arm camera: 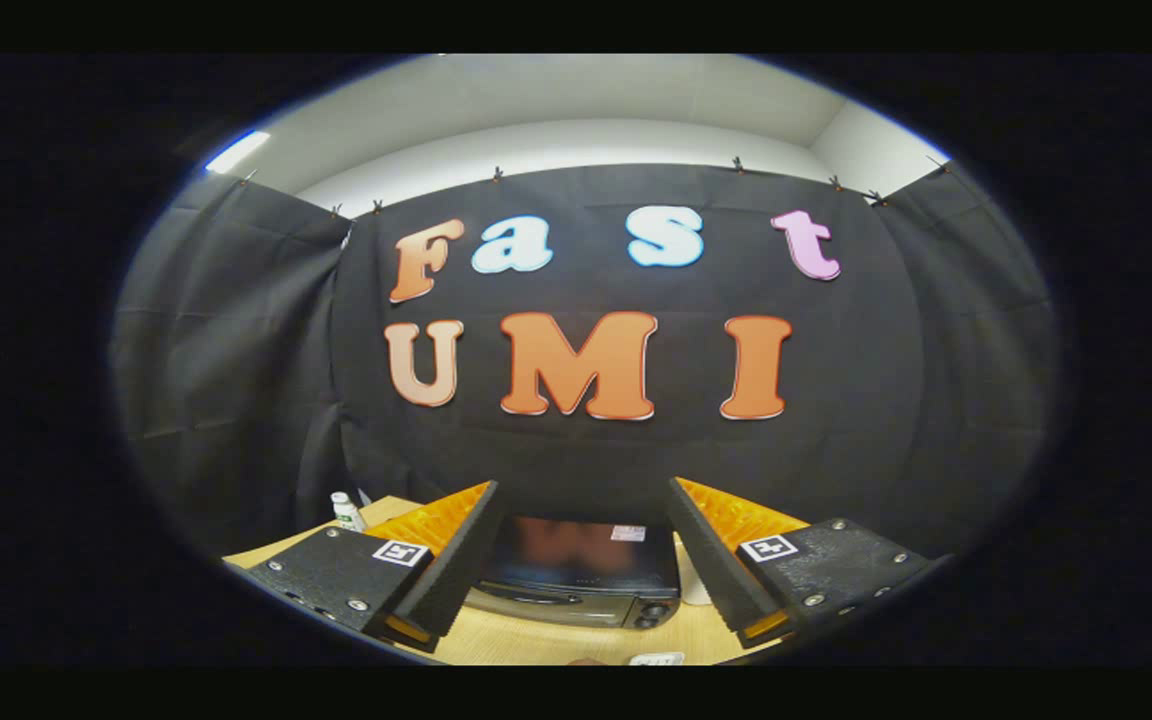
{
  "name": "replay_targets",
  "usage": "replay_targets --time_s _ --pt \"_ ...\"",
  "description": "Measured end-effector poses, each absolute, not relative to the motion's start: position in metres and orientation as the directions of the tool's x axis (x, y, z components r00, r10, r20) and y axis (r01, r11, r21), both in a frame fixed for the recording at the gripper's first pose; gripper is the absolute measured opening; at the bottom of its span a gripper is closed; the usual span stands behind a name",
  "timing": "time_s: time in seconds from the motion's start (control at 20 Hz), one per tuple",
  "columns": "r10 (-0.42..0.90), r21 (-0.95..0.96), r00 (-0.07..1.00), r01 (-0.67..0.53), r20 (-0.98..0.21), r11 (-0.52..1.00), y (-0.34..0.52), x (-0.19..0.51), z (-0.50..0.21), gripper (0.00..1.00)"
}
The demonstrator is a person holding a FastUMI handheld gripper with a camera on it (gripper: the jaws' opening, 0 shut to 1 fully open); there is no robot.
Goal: Open the toaster oven, put the food inside, and close the toaster oven door.
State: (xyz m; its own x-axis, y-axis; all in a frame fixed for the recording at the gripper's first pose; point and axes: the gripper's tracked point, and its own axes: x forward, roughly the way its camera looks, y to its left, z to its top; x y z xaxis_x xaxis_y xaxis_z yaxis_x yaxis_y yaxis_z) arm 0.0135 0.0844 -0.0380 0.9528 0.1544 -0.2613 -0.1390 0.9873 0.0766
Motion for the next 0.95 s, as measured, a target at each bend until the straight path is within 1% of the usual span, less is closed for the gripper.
replay_targets --time_s 0.3,0.95 --pt "0.136 0.029 0.973 -0.133 -0.187 0.991 0.070 0.009 -0.003 0.98" --pt "0.138 0.067 0.981 -0.130 -0.136 0.989 0.060 0.002 0.028 0.98"
